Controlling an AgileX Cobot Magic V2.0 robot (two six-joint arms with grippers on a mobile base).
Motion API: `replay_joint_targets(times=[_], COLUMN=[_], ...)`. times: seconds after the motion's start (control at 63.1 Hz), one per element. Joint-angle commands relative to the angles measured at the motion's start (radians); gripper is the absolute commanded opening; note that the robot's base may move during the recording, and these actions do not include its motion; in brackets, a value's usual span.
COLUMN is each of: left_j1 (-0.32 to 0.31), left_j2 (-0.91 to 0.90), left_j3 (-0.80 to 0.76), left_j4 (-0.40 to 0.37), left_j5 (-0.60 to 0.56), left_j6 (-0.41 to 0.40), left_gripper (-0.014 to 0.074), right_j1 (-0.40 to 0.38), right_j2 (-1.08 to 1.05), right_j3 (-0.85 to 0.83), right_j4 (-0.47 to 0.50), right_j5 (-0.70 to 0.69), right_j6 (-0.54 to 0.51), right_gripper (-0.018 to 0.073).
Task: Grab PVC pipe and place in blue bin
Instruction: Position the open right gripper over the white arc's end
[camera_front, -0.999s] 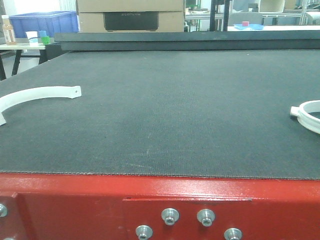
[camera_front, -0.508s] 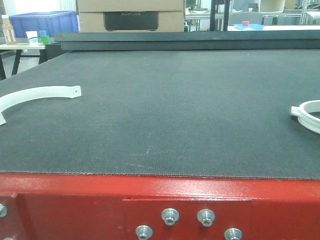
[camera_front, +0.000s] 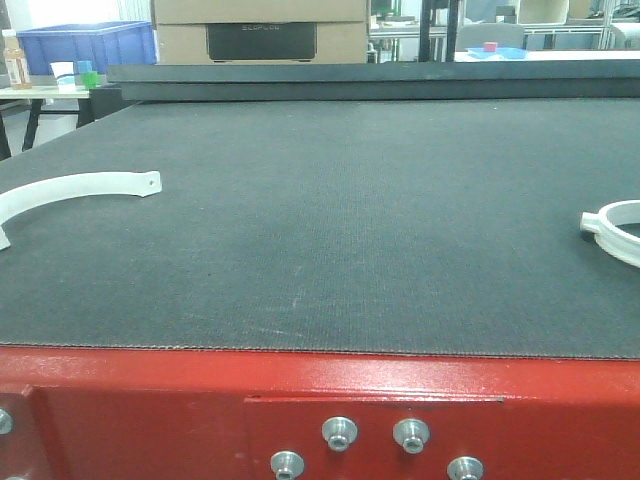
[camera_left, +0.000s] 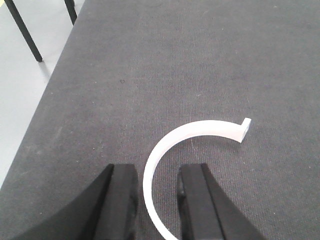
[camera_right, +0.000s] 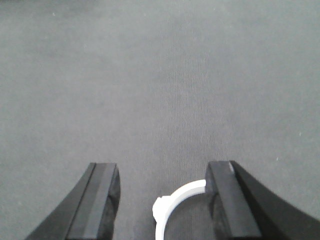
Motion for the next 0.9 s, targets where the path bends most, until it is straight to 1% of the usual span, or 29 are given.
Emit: replay_joint_targets(times=[0.0, 0.206, 0.285, 0.381, 0.476, 0.555, 0.65, 0.714, 0.888], left_j1=[-0.002, -0.002, -0.002, -0.002, -0.002, -0.002, -0.002, -0.002, -0.002], left_j2=[0.019, 0.035, 0.035, 0.035, 0.035, 0.035, 0.035, 0.035, 0.035], left_j3=[-0.009, -0.009, -0.009, -0.009, -0.009, -0.009, -0.009, -0.009, -0.009], left_j4=[0.003, 0.001, 0.001, 0.001, 0.001, 0.001, 0.001, 0.001, -0.001], left_j5=[-0.026, -0.040, -0.044, -0.044, -0.044, -0.044, -0.044, -0.044, -0.044], left_j6=[-0.004, -0.004, -0.004, -0.004, -0.004, -0.004, -0.004, -0.004, -0.004], left_gripper=[0.0160, 0.0160, 0.0160, 0.0160, 0.0160, 0.0160, 0.0160, 0.0160, 0.0160], right_j1=[0.000, 0.009, 0.021, 0.044, 0.062, 0.061, 0.061, 0.061, 0.061], right_j2=[0.038, 0.164, 0.207, 0.243, 0.278, 0.311, 0.352, 0.372, 0.391], right_j3=[-0.008, -0.013, -0.027, -0.050, -0.085, -0.119, -0.150, -0.167, -0.177], right_j4=[0.003, 0.003, 0.003, 0.003, 0.003, 0.003, -0.028, -0.028, -0.029], right_j5=[0.024, 0.106, 0.120, 0.129, 0.168, 0.226, 0.280, 0.309, 0.314], right_j6=[-0.007, -0.007, -0.042, -0.057, -0.071, -0.071, -0.071, -0.071, -0.071], right_gripper=[0.0288, 0.0288, 0.0288, 0.0288, 0.0288, 0.0288, 0.0288, 0.0288, 0.0288])
